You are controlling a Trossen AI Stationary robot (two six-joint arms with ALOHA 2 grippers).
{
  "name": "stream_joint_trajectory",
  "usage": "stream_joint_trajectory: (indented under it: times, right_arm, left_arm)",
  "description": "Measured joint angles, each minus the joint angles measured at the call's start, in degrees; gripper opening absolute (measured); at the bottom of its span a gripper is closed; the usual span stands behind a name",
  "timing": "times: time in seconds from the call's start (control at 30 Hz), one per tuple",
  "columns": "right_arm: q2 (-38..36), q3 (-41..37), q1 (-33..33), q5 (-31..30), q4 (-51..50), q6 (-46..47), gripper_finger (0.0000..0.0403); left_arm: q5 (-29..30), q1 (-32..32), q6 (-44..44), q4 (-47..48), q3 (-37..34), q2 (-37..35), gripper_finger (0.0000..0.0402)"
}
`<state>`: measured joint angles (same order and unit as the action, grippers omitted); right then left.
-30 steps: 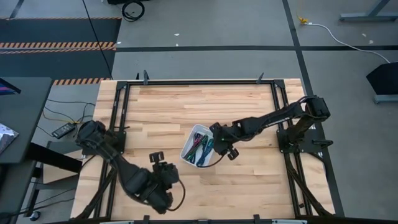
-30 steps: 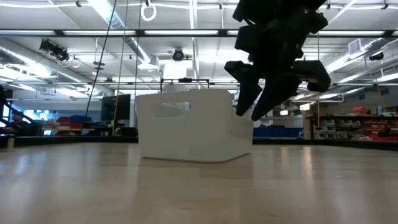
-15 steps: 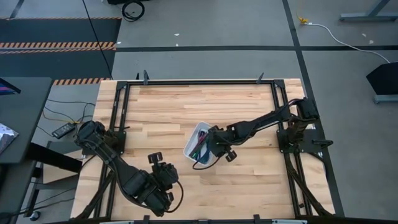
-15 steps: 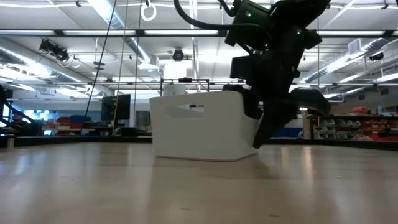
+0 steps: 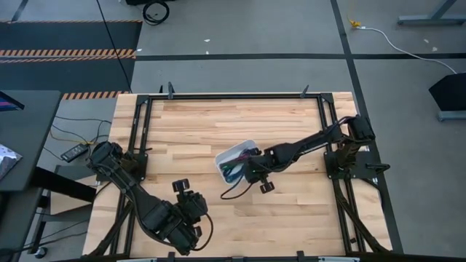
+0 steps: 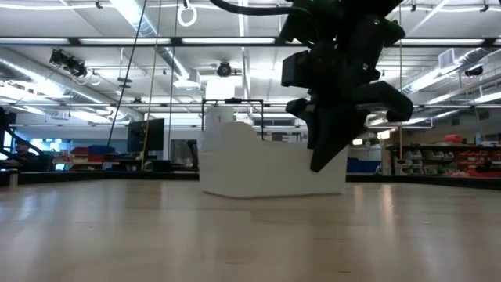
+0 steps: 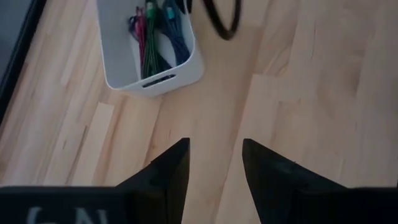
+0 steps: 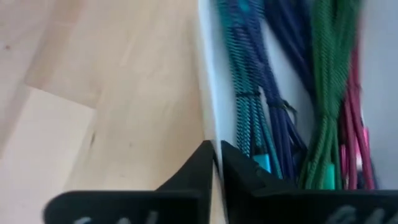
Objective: Pick and place USB-C Cables
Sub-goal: Move the bin to the middle of of table
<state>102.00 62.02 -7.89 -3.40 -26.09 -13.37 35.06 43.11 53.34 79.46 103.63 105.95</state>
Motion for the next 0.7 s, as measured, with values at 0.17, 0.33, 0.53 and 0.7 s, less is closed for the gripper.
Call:
stream_joint_trajectory:
  times: [0.17,0.33,0.53,0.7]
  right_arm:
    - [0.0,0.0,-1.0,0.0,-0.4,3.5,0.0008]
    - [0.0,0.4,-1.0,1.1,-0.4,11.0,0.0008]
    - [0.0,3.0,-0.8,1.3,-0.3,21.9,0.0006]
    - [0.1,3.8,-0.2,0.8,-0.4,25.4,0.0006]
  left_arm:
    - [0.9,-0.2,-0.4,0.2,0.0,0.0,0.0155]
    - [0.9,-0.2,-0.4,0.3,0.0,0.0,0.0155]
    - [0.9,-0.2,-0.4,0.3,0.0,0.0,0.0155]
    - [1.1,-0.2,0.0,0.2,0.0,0.0,0.0155]
